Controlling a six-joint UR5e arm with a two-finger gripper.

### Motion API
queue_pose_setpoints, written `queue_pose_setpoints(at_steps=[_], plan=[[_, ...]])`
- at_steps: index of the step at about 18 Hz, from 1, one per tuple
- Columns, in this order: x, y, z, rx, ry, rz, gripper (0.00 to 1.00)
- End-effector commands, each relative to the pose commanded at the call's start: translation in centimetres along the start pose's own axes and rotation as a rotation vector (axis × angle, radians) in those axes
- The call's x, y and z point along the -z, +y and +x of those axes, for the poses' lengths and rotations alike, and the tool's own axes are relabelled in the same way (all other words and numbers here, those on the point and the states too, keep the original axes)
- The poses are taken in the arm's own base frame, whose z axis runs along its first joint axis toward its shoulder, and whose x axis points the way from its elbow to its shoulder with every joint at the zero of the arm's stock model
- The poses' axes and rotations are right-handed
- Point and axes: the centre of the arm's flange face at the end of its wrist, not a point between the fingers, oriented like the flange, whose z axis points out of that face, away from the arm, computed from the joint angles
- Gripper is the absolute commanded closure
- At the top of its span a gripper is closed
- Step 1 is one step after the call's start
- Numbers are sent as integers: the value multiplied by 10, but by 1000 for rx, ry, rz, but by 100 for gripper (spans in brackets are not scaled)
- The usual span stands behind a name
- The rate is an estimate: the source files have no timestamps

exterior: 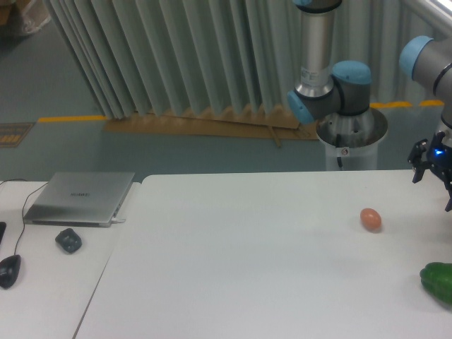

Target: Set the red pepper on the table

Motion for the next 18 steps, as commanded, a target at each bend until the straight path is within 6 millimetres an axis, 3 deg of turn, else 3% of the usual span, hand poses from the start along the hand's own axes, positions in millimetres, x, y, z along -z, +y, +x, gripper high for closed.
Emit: queue_pose_setpoints(at_steps=[3, 18], plan=[[-1, 10, -3, 4, -5, -20, 0], [-4, 11, -1, -2, -20, -47, 0]])
